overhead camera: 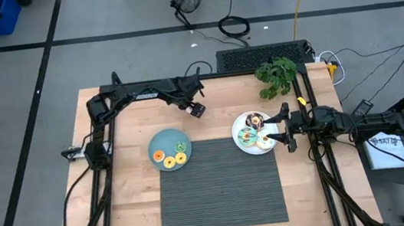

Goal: Pick & Place donuts
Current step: Put the white small donut on the blue plate

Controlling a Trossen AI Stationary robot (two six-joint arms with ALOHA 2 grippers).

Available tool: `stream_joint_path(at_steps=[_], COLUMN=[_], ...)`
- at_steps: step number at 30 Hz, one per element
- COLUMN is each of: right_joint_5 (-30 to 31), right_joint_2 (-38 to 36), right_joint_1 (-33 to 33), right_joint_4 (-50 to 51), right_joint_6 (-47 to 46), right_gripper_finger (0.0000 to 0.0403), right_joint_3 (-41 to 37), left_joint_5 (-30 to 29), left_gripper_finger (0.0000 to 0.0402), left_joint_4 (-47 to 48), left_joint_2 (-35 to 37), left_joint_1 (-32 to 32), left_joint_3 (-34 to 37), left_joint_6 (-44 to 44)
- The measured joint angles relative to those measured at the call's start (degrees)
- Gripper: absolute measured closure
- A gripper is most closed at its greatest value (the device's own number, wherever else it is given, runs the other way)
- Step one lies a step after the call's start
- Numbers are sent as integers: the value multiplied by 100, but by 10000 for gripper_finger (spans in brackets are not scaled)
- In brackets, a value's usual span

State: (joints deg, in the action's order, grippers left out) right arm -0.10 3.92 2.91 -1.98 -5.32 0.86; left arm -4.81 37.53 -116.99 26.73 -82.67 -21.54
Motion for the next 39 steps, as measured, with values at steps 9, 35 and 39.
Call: stream_joint_path(at_steps=[9,35,39], right_joint_5=[-2,0,-1], right_joint_2=[2,2,1], right_joint_1=[-1,-1,-1], right_joint_4=[0,0,0], right_joint_6=[0,1,0], right_gripper_finger=[151,151,151], right_joint_3=[0,0,0], left_joint_5=[-12,-61,-60], left_gripper_finger=[69,206,229], left_joint_4=[8,122,189], left_joint_2=[-260,-261,-240], left_joint_1=[-60,-64,-93], left_joint_3=[-1,-1,-25], left_joint_6=[-30,404,639])
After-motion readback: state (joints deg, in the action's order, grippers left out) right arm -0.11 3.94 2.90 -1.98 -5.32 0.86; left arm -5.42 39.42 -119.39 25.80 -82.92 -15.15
